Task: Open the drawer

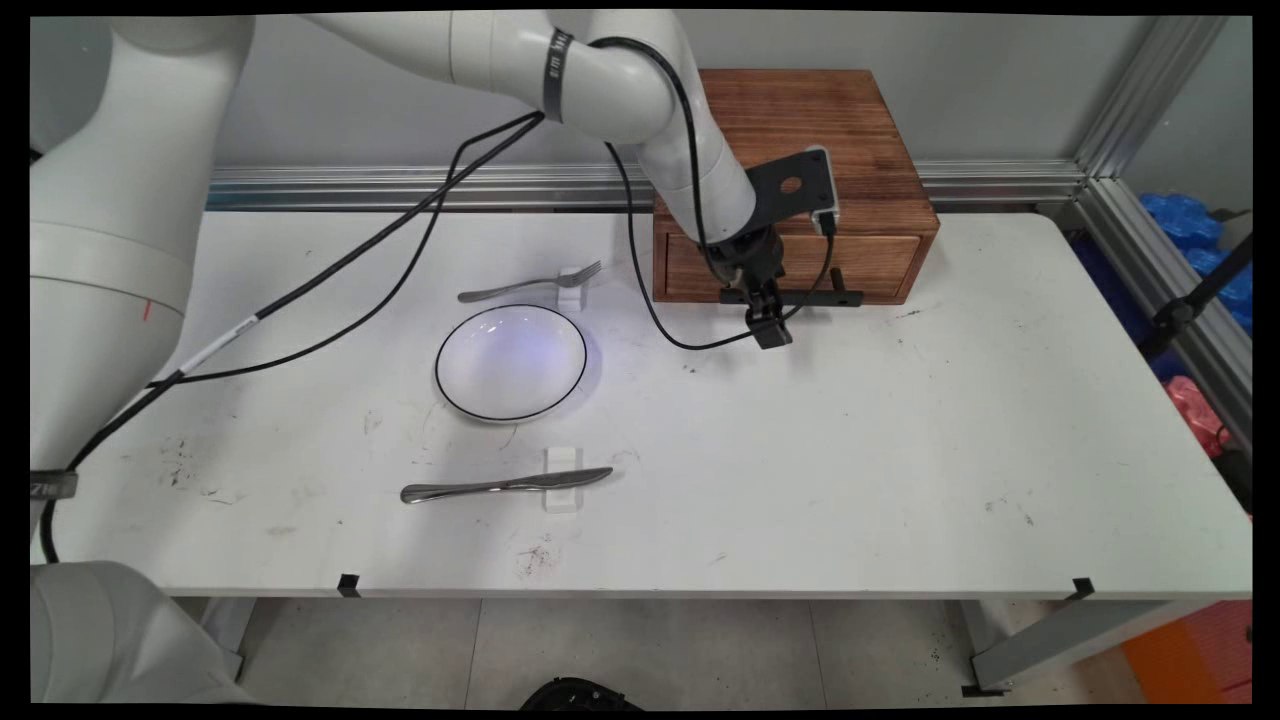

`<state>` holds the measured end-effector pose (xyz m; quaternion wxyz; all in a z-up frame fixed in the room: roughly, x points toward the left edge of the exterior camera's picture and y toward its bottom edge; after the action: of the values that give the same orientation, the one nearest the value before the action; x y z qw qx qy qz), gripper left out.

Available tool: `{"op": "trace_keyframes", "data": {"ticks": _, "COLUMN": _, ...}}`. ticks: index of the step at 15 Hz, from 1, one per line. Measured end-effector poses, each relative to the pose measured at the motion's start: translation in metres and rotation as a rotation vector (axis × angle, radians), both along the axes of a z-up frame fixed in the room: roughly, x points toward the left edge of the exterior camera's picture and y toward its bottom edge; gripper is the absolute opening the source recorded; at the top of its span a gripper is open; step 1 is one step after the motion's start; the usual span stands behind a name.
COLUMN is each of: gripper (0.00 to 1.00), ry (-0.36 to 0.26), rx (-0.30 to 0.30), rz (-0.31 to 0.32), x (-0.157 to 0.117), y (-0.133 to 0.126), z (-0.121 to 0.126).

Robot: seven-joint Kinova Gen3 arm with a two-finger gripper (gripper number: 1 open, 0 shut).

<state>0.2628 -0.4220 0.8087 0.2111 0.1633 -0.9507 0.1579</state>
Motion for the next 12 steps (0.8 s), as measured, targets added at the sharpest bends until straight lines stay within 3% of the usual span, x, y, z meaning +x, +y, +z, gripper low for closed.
{"op": "trace_keyframes", "data": {"ticks": 12, "gripper": 1.0, "ry": -0.009, "rx": 0.03, "rz": 0.012, "x": -0.011, "y": -0.013, "z": -0.017}}
